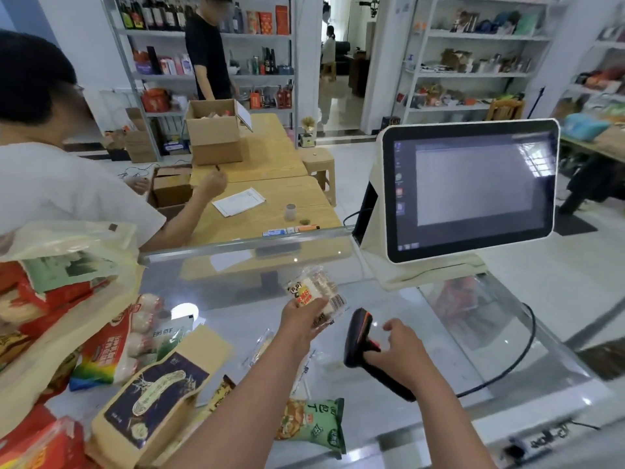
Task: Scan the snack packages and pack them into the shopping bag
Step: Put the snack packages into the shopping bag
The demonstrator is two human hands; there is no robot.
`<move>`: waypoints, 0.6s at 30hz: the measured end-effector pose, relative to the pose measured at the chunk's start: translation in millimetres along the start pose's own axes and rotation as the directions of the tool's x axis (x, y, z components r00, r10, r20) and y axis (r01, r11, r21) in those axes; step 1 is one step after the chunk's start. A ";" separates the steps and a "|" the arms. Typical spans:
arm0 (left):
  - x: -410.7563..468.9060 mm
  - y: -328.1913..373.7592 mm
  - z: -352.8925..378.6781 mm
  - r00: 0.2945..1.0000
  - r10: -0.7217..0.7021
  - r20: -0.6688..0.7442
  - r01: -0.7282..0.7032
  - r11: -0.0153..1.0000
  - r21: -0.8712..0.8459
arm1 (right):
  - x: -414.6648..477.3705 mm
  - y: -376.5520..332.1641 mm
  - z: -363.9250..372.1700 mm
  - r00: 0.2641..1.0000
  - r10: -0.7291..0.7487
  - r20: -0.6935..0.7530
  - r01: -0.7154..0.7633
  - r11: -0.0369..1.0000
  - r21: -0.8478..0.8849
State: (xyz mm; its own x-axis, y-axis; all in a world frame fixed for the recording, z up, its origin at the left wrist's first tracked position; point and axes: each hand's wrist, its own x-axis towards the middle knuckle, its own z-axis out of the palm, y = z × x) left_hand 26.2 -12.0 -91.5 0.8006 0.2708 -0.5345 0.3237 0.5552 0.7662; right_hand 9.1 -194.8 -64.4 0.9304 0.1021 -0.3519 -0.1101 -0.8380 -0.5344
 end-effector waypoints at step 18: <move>21.5 -56.2 5.1 0.989 0.144 -0.029 -0.138 0.979 0.151 | -18.4 25.8 -19.9 0.984 -0.045 -0.175 0.105 0.930 0.353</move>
State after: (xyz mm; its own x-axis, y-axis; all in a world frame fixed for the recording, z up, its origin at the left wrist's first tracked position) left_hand 27.8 -41.4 -144.3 0.8240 0.3703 -0.4288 0.2824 0.3877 0.8774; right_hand -3.8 -229.0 -56.5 0.9812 0.0444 -0.1877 -0.1278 -0.5791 -0.8051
